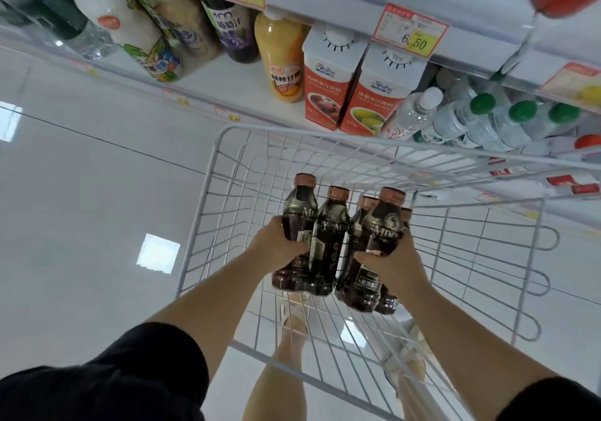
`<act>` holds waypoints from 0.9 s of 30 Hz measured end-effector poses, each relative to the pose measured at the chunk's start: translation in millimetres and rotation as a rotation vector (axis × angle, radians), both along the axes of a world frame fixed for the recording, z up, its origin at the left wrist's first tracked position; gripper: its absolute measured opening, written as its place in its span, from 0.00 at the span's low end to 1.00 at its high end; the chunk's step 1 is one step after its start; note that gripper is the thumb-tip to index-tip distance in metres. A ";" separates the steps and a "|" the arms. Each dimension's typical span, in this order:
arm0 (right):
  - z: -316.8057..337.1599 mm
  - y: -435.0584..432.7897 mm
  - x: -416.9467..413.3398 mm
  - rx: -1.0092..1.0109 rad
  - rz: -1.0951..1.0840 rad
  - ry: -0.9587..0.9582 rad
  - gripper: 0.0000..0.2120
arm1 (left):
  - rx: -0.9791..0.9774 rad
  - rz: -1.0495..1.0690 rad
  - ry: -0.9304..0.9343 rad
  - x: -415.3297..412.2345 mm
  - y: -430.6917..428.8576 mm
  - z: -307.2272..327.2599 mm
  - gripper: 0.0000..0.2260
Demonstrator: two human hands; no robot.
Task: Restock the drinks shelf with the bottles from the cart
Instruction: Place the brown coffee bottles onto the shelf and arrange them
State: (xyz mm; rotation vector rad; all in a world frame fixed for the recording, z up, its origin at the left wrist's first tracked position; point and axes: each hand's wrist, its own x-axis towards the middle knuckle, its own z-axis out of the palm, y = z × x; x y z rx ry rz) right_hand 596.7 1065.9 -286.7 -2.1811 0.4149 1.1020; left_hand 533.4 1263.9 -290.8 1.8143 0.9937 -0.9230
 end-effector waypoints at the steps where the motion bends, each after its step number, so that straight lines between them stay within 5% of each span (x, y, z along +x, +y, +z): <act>1: 5.4 -2.1 0.7 -0.009 0.011 -0.002 0.33 | -0.041 0.031 -0.010 2.7 -1.2 9.5 0.20; 10: 157.2 -18.6 31.0 0.081 0.036 -0.038 0.34 | -0.356 0.024 -0.051 40.1 -31.7 168.4 0.05; 22: 418.8 -100.1 56.8 0.369 0.027 -0.473 0.33 | -0.360 0.028 -0.484 63.6 -110.3 420.7 0.20; 27: 525.1 -141.2 66.2 0.499 0.066 -0.719 0.35 | -0.286 -0.020 -0.686 72.6 -165.9 507.3 0.17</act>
